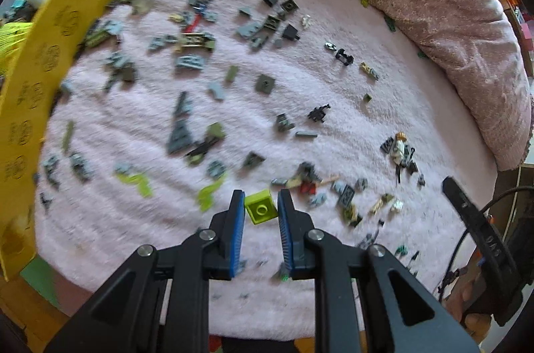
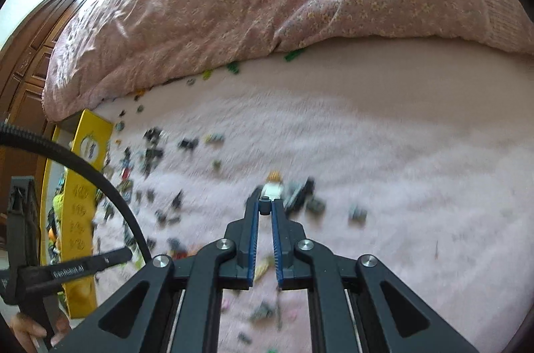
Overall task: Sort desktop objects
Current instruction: 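Carry both held pieces over the yellow-rimmed box, then open both tools to drop the pieces into the box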
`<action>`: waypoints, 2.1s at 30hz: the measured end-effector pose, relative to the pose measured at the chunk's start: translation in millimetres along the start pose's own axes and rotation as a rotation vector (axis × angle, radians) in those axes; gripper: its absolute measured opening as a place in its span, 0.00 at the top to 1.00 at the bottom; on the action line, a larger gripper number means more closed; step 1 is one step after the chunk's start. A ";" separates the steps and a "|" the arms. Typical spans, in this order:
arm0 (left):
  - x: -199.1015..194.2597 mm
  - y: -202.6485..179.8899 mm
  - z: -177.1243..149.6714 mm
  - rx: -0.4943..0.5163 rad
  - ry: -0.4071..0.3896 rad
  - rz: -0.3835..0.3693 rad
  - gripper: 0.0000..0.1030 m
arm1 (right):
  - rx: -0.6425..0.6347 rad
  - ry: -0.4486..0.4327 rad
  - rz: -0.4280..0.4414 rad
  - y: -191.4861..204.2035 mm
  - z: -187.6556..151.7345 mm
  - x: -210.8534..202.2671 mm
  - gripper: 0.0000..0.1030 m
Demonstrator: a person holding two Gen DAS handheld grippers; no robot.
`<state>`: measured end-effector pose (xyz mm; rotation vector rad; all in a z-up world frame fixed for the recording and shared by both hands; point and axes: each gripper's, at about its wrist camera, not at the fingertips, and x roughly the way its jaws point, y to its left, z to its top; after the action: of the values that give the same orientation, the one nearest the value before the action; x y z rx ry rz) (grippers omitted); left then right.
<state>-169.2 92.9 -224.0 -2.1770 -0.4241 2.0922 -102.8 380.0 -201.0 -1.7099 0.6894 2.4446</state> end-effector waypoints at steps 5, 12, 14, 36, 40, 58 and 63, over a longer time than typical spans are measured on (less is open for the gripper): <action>-26.8 19.6 -26.8 0.006 -0.017 0.004 0.80 | -0.052 0.065 -0.014 26.2 -24.8 -1.9 0.92; -81.0 80.2 -44.5 -0.044 -0.070 0.003 0.80 | -0.135 0.113 0.024 87.7 -49.2 -14.7 0.92; -94.0 98.4 -43.2 -0.064 -0.088 0.003 0.80 | -0.168 0.124 0.034 108.7 -53.1 -17.3 0.92; -165.1 312.0 82.6 -0.243 -0.269 0.106 0.81 | -0.488 0.185 0.165 393.4 -41.8 40.2 0.92; -168.2 328.8 121.7 -0.215 -0.286 0.115 0.80 | -0.487 0.165 0.171 433.5 -25.1 58.1 0.92; -167.7 365.2 177.0 -0.254 -0.248 0.130 0.34 | -0.396 0.082 0.140 509.0 1.3 85.3 0.54; -162.9 375.1 164.9 -0.272 -0.231 0.127 0.32 | -0.364 0.104 0.143 508.3 1.0 89.6 0.54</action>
<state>-285.5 -329.2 -172.2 -2.1541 -0.6403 2.5009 -297.1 -91.7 -122.2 -1.9867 0.4037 2.7323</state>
